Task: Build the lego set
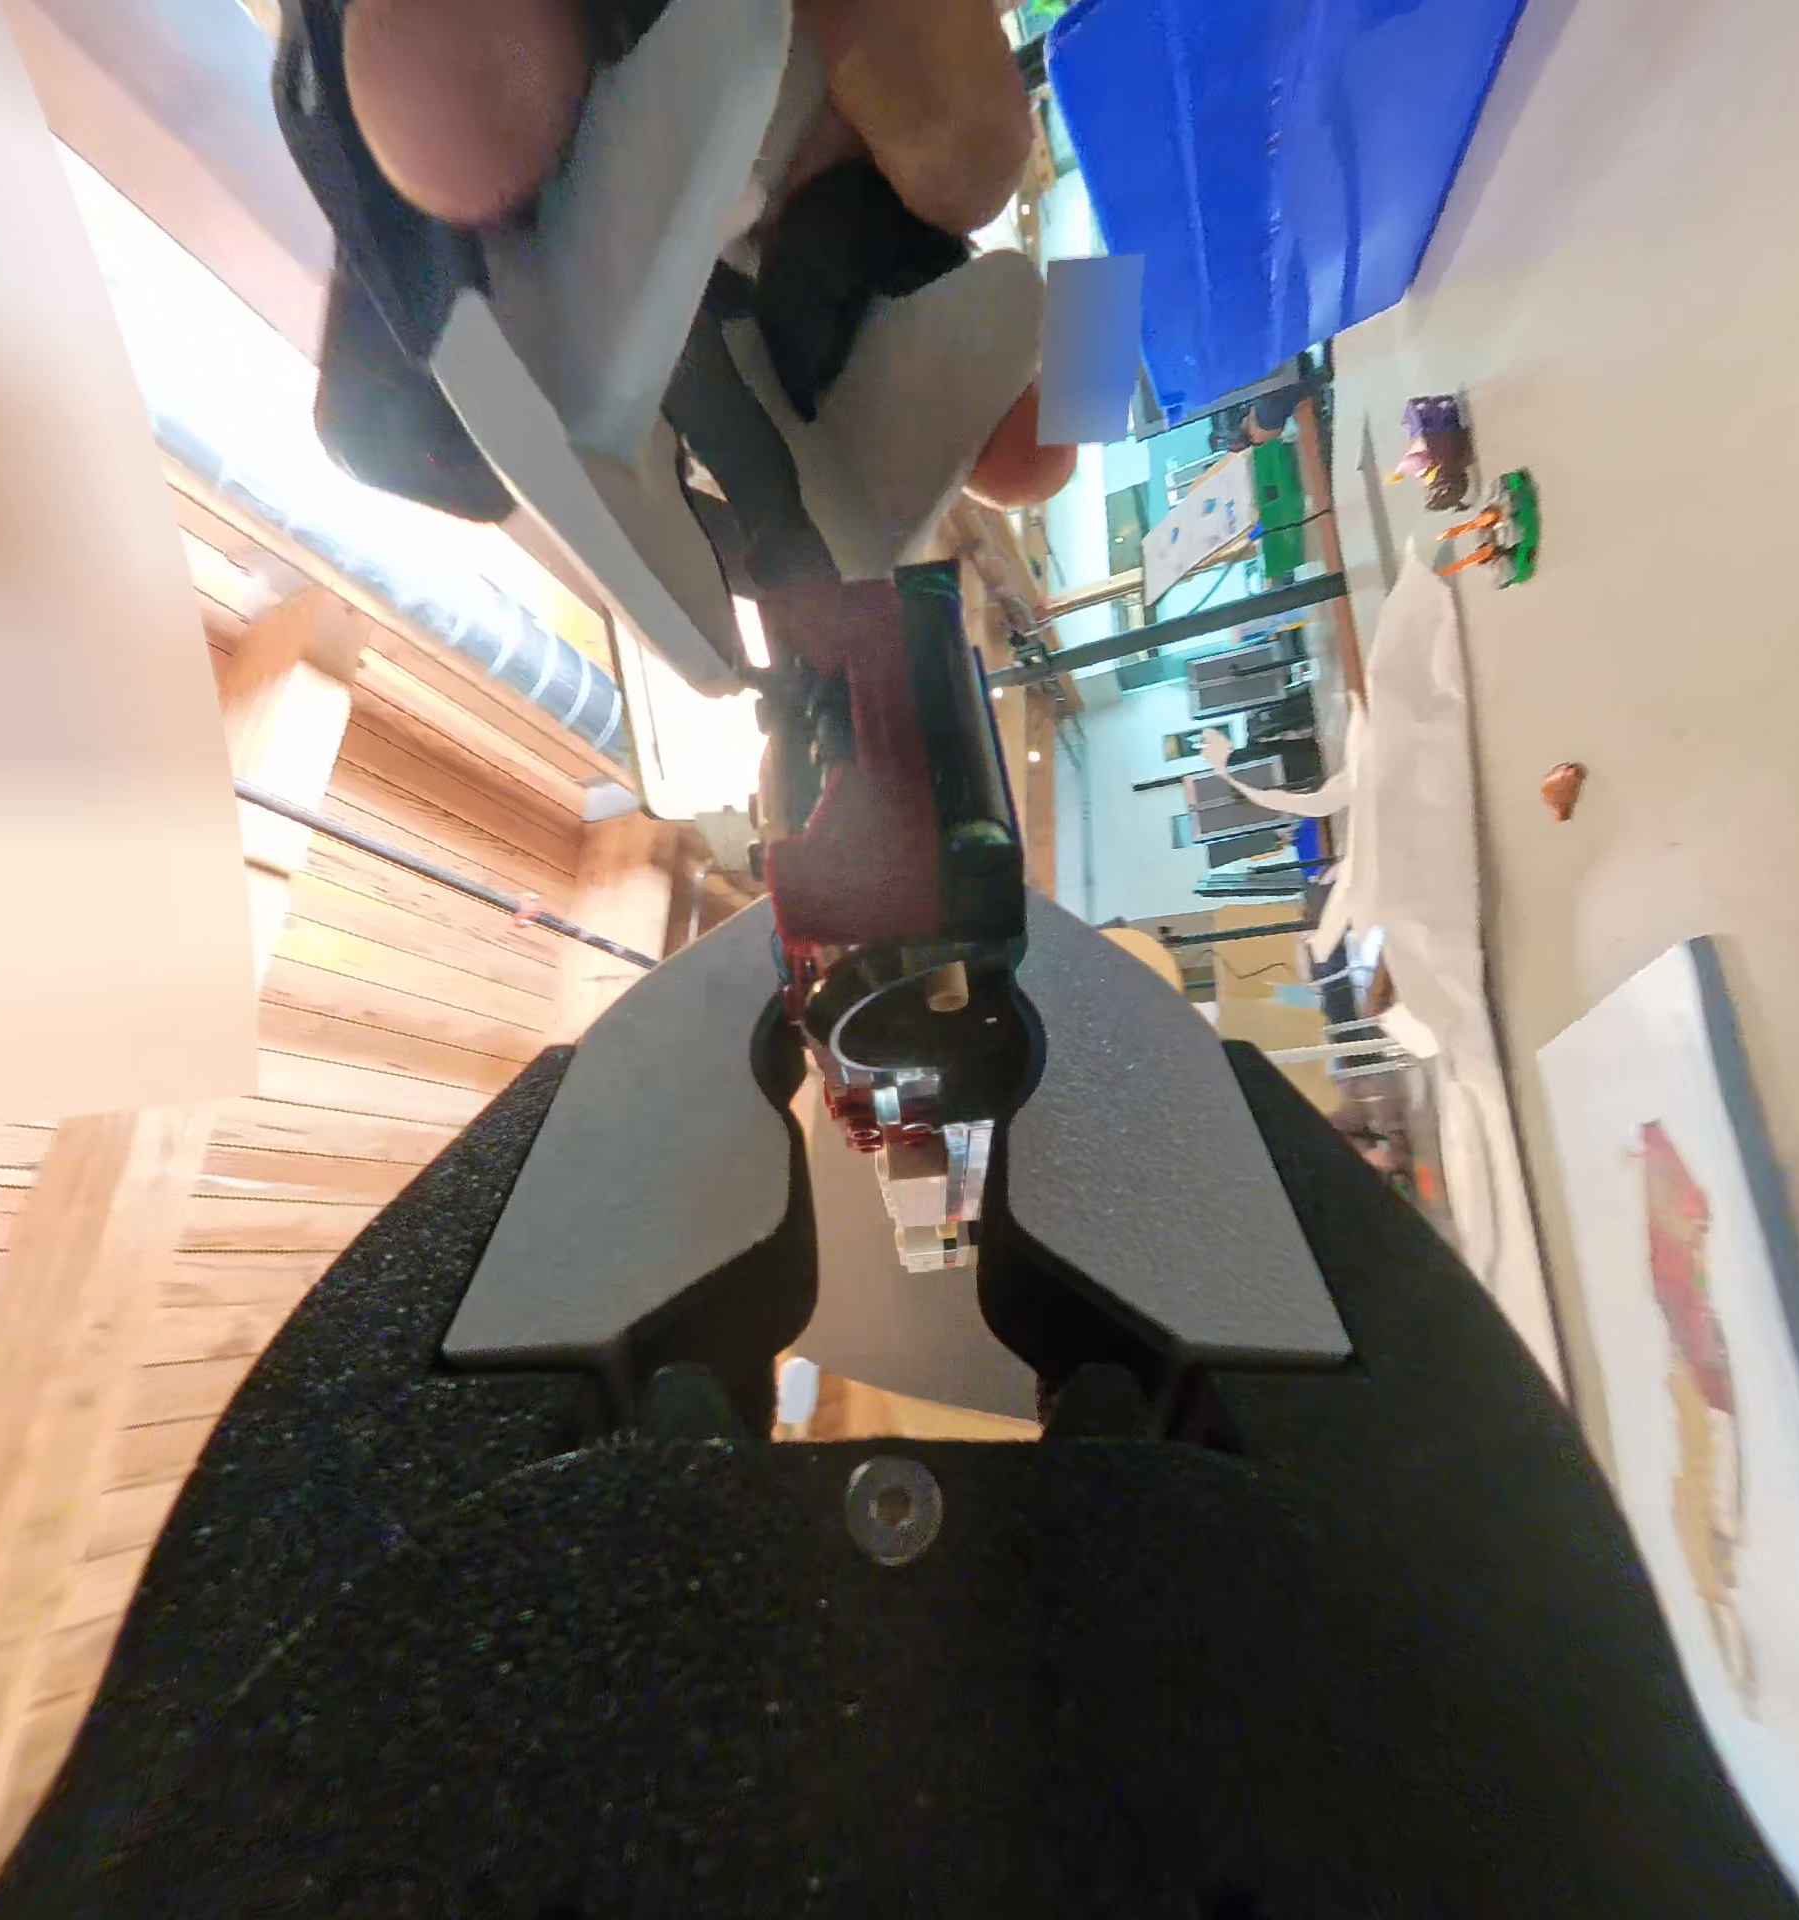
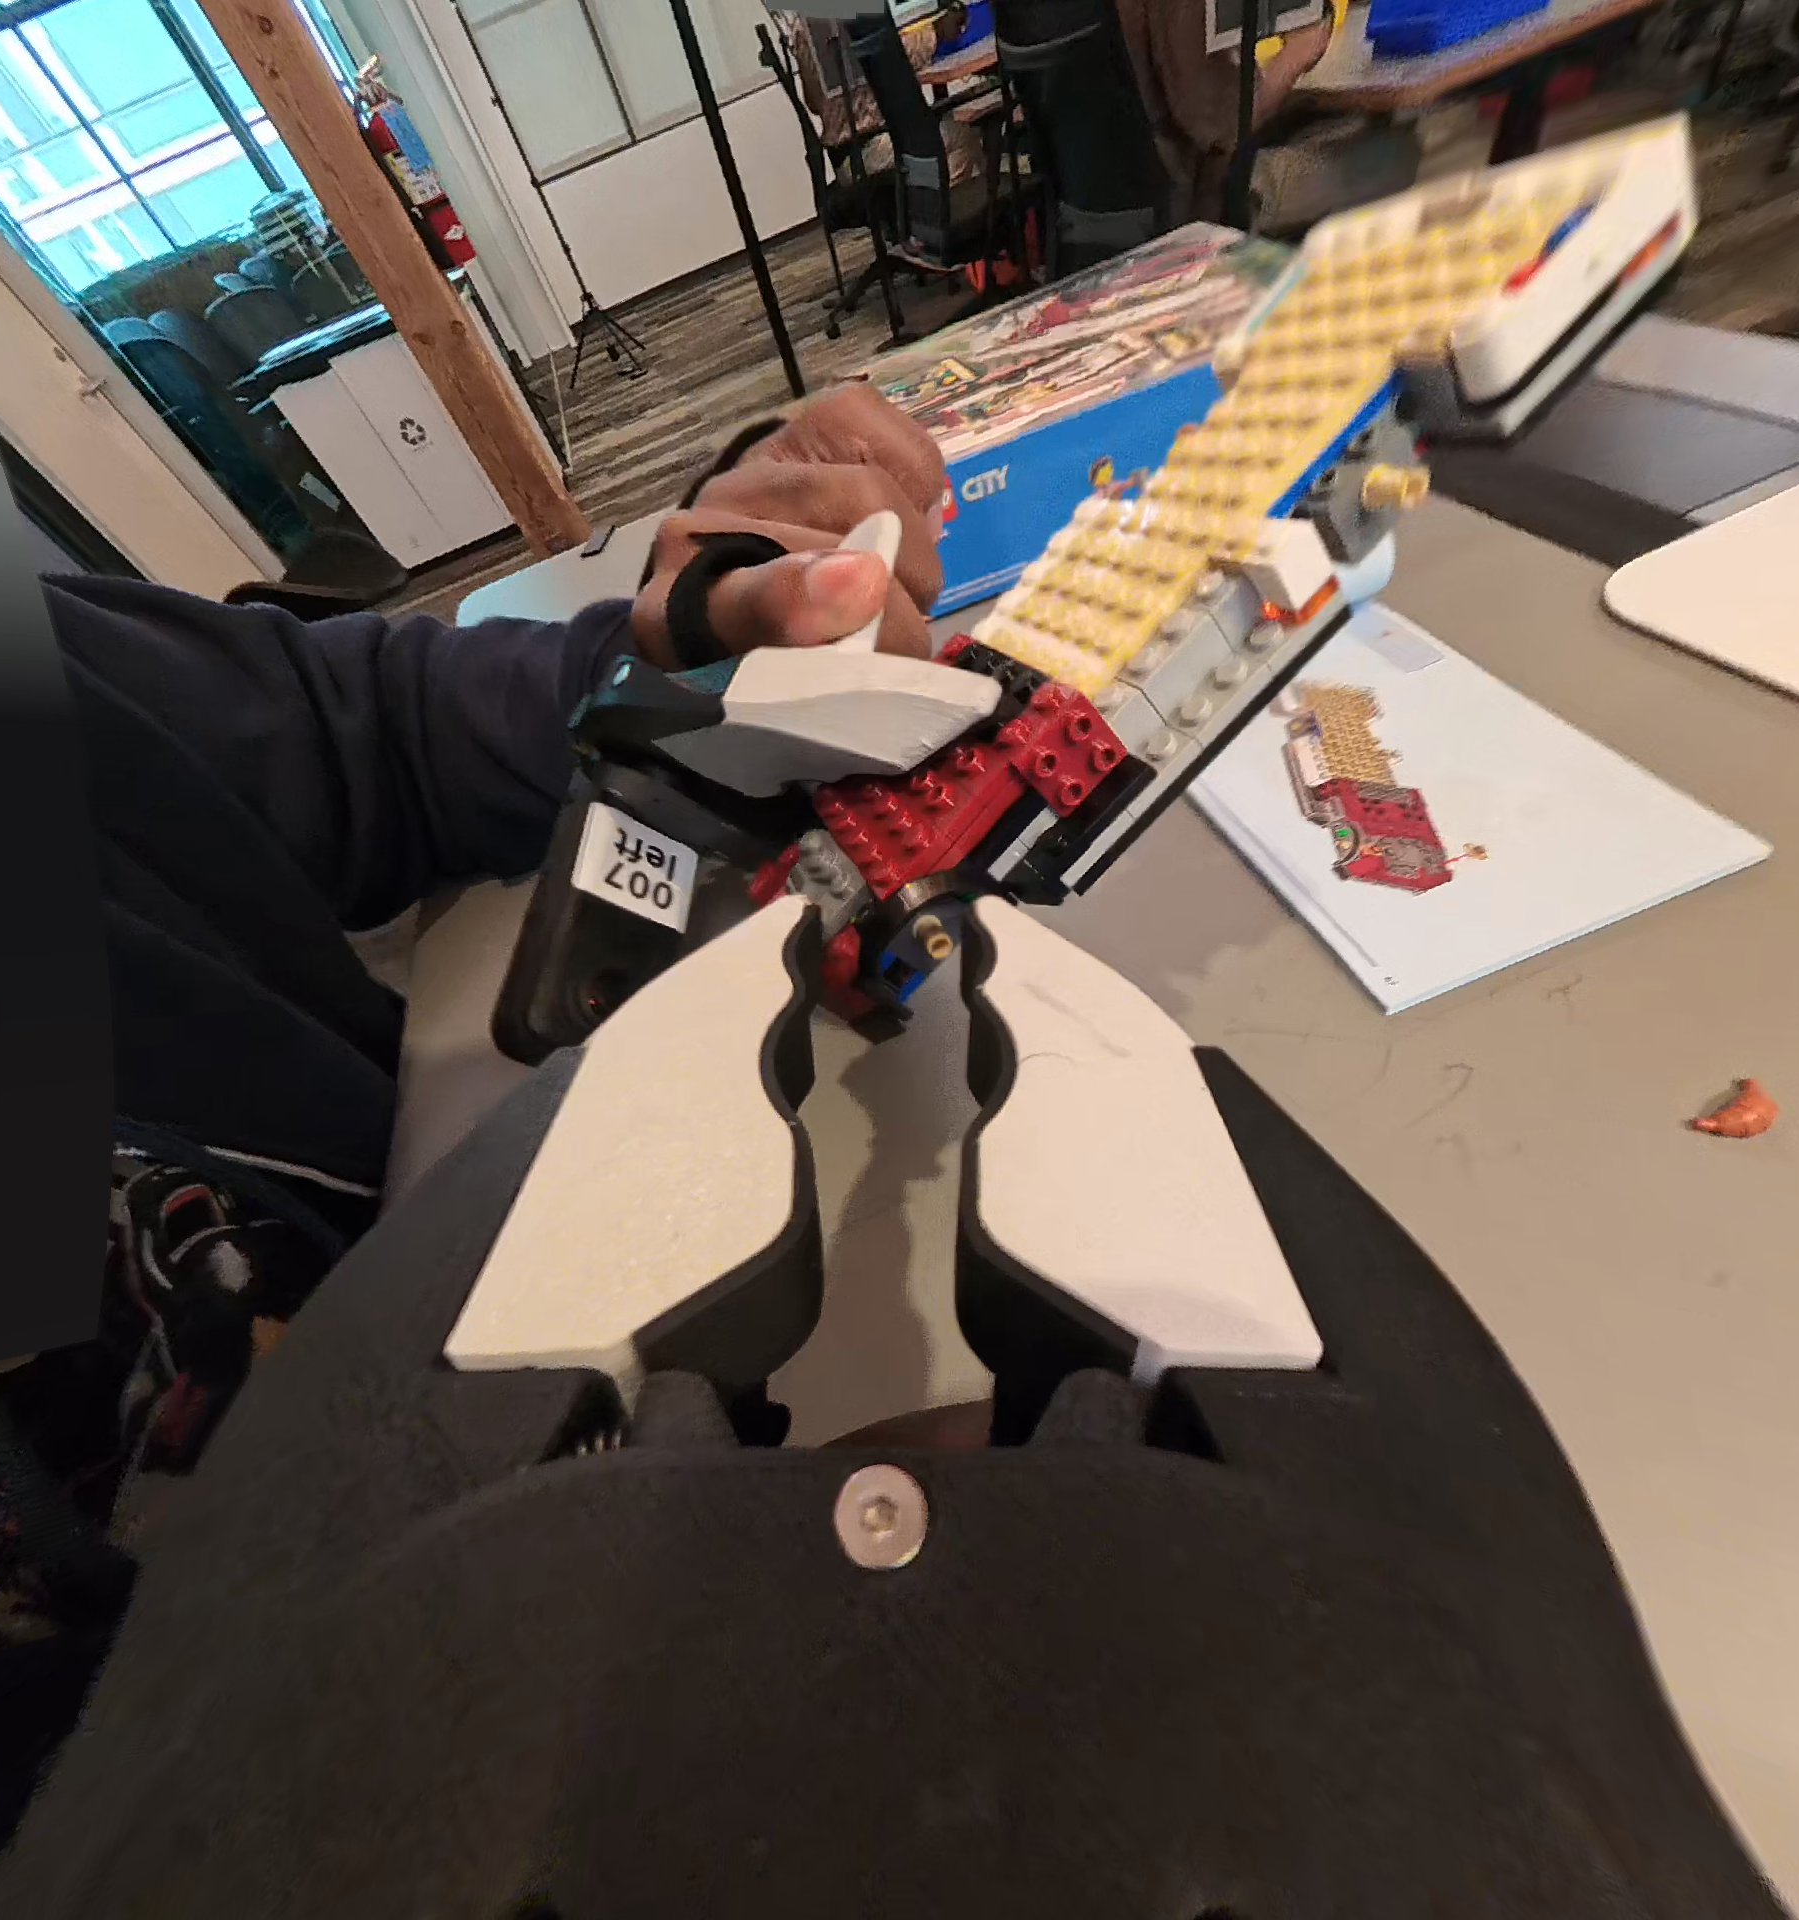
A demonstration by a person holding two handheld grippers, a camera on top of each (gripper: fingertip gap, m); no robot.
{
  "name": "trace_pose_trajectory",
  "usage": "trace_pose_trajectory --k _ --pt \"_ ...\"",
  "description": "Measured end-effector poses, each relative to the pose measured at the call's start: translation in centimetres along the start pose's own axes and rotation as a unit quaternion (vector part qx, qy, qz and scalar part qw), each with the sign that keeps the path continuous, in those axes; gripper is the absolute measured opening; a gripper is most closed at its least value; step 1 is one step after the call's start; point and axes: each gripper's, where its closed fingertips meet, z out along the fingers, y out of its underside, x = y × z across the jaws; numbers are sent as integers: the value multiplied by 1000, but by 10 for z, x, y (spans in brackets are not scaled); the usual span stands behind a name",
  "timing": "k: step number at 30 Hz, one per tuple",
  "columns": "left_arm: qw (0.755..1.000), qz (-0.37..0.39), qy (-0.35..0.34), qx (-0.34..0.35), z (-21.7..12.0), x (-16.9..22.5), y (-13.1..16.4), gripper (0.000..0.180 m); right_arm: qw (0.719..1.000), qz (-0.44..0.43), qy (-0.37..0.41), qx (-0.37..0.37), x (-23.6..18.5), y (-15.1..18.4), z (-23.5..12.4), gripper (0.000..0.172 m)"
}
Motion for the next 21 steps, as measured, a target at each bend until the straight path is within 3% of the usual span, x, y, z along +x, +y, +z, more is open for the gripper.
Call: trace_pose_trajectory --k 3,10,21 --pt "999 -31 25 -8 0 8 5 33 999 -45 10 29 3 -9 -9 36" --pt "978 -199 67 -1 -1 18 10 33 984 -167 39 51 1 -11 -15 39" --pt "936 -349 41 18 -3 4 20 33 965 -251 59 53 -12 -8 -6 37"
